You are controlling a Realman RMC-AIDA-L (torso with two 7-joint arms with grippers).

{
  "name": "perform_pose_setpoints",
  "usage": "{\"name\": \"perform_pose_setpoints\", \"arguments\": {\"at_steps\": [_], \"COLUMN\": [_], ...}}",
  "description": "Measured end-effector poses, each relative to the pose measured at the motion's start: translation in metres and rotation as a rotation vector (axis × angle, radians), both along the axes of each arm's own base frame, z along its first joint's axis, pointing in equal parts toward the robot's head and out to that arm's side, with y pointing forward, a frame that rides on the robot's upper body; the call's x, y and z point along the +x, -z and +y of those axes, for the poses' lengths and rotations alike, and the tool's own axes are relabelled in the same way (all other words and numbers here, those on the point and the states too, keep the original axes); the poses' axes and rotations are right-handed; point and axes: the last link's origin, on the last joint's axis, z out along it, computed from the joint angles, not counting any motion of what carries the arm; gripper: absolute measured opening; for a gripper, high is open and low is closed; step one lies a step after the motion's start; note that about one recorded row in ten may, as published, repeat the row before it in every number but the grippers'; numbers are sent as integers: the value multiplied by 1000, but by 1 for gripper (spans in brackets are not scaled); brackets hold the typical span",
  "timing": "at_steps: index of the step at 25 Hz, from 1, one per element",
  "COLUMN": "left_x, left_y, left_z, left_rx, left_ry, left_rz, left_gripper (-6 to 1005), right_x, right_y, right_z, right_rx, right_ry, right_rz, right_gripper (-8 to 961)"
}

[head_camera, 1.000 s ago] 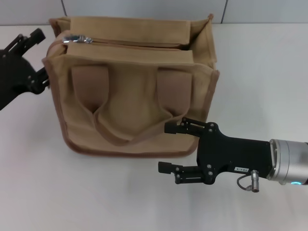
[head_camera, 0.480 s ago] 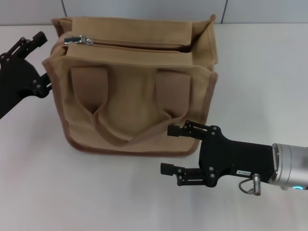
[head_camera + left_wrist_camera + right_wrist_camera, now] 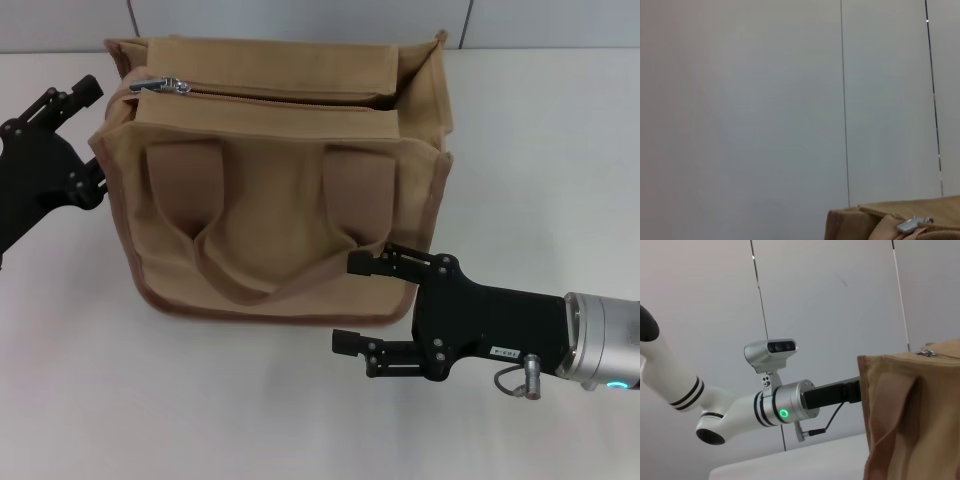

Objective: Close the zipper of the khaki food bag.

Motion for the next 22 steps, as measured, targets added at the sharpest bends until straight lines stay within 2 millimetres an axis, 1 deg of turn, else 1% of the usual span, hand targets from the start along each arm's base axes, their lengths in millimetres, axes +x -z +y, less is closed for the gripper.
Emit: {"name": "perform_pose_setpoints", "arguments": {"at_steps": [5,10,15,22], "left_x": [4,6,10,11], "left_y": [0,-3,-5,-4], "left_z": [3,2,-2,-4], "left_rx": [1,29,22,5], "left_ry": [7,15,42,46], "left_rz": [-17,-63,-85,-102], "left_gripper": [735,481,259,89], "right_x": [0,2,2,2], "right_y": [0,0,0,0], "right_z": [-1,-3,-3,-4], "right_rx": [-3,-3,-5,-6], "right_ry": [1,8,12,12], "right_rz": [4,6,7,13], "right_gripper": [848,849,849,848]}}
